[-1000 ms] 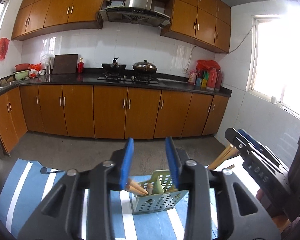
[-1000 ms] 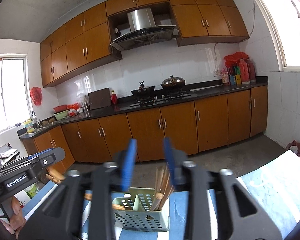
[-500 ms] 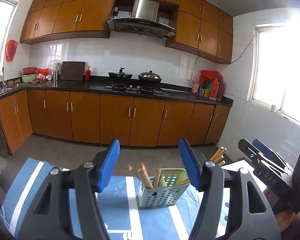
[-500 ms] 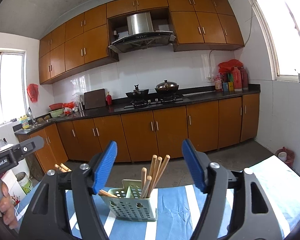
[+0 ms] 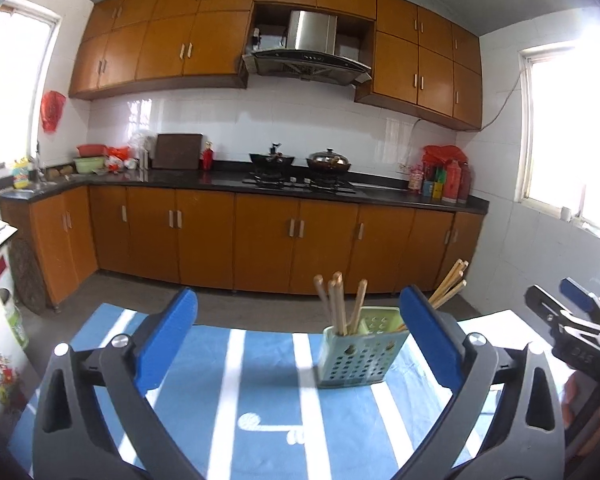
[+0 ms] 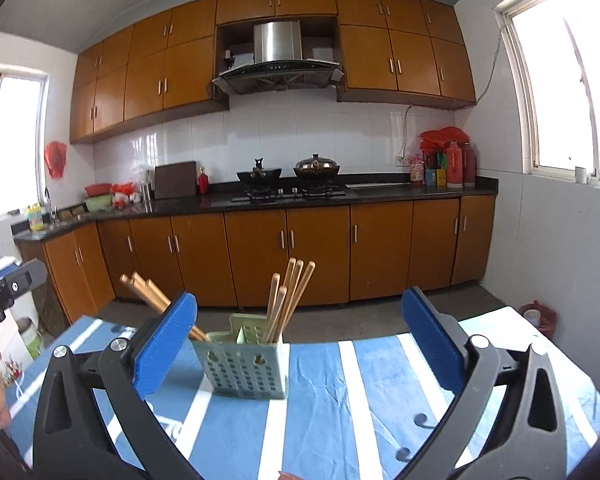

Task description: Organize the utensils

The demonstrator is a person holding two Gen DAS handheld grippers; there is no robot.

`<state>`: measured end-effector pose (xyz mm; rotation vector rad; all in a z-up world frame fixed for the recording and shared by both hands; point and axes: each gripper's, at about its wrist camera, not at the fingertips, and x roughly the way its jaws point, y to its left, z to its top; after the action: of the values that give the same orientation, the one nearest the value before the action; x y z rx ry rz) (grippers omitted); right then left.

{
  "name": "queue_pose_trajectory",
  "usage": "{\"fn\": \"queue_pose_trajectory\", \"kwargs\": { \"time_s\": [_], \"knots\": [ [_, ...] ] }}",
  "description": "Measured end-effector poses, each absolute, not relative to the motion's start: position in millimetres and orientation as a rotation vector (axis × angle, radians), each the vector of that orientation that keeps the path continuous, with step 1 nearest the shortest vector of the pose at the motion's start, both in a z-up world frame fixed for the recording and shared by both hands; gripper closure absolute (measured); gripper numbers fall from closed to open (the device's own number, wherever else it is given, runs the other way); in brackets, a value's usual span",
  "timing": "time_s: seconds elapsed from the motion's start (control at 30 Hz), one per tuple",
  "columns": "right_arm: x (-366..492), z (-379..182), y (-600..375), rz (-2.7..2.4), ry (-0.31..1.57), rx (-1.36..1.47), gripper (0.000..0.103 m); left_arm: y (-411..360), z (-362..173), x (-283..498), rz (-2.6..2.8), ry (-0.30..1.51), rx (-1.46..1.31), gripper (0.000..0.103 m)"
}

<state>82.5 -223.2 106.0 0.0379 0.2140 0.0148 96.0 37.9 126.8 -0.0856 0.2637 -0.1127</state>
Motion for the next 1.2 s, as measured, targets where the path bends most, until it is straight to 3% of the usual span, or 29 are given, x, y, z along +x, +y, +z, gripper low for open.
{"fn": "queue_pose_trajectory", "kwargs": {
  "time_s": [0.53, 0.87, 1.2],
  "knots": [
    [-2, 25, -200, 0.095, 0.258, 0.023, 0.002, 23, 52, -20, -0.003, 0.182, 0.078, 0.004],
    [-24, -10, -193, 0.081, 0.306, -0.018, 0.002, 21, 2, -33, -0.010, 0.270, 0.047, 0.004],
    [-29, -28, -197, 0.075, 0.351, 0.002, 0.002, 24, -14, -39, -0.014, 0.284, 0.034, 0.004]
  ]
}}
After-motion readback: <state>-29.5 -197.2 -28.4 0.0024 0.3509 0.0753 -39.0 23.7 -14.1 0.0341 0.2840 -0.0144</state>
